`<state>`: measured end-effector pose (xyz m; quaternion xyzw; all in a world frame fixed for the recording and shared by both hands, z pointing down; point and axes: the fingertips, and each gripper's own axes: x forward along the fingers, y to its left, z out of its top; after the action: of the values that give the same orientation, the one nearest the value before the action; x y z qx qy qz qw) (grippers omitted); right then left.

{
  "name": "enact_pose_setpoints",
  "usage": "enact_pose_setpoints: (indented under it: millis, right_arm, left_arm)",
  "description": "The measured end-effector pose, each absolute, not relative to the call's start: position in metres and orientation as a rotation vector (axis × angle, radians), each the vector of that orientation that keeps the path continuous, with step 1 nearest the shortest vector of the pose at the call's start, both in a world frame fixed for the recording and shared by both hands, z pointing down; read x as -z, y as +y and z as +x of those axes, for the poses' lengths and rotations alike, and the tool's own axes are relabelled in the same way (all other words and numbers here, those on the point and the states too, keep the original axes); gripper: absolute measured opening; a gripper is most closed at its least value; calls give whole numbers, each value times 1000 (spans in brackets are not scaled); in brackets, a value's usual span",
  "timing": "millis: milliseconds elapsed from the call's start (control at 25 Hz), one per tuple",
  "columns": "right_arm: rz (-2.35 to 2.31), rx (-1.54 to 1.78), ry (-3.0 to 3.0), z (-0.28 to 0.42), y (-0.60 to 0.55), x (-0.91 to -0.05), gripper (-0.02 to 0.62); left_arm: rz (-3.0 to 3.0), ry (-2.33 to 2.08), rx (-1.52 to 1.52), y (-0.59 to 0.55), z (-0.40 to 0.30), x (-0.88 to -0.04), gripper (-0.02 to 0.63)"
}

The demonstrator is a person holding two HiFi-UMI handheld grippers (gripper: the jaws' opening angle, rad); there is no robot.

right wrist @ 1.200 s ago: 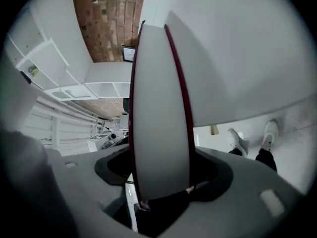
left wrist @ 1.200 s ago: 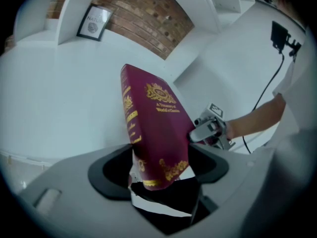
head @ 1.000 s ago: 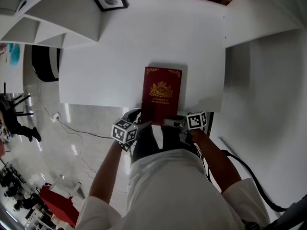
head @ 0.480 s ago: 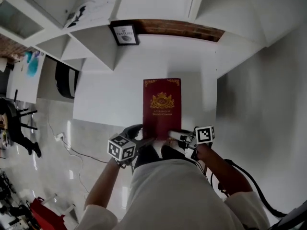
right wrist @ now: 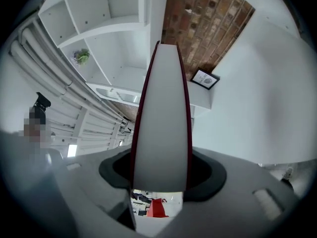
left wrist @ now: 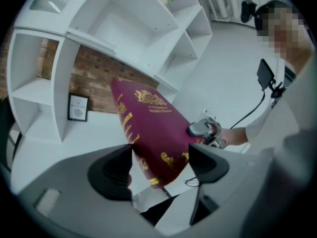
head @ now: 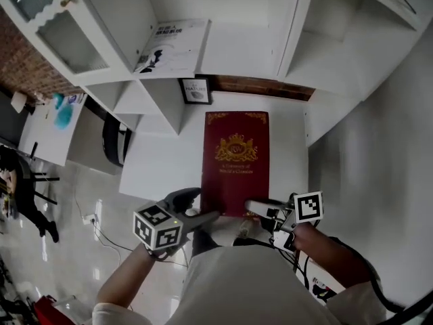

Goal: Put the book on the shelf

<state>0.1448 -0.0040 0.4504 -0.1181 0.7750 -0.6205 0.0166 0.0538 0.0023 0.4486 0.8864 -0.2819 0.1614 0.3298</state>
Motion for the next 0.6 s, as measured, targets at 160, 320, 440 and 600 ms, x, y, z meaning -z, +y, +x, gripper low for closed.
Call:
enact_pose_setpoints:
  millis: [160,320,440,600]
  right_arm:
    - [-412,1886,2407,130,-2,-404,245]
    - [-470,1829,2437,119,-5,-368,246]
    - [-505,1772,2445,106,-19,-341,247]
    - [-527,1678,2473,79,-42,-310,247]
  left_arm:
    - [2360,-666,-384,0,37,-401,374]
    - [2434,-624,-366,-4,24,-362,374]
    - [2489,-613,-342,-18,9,-337,374]
    - [2531,-546,-283,-45,-20,-305,374]
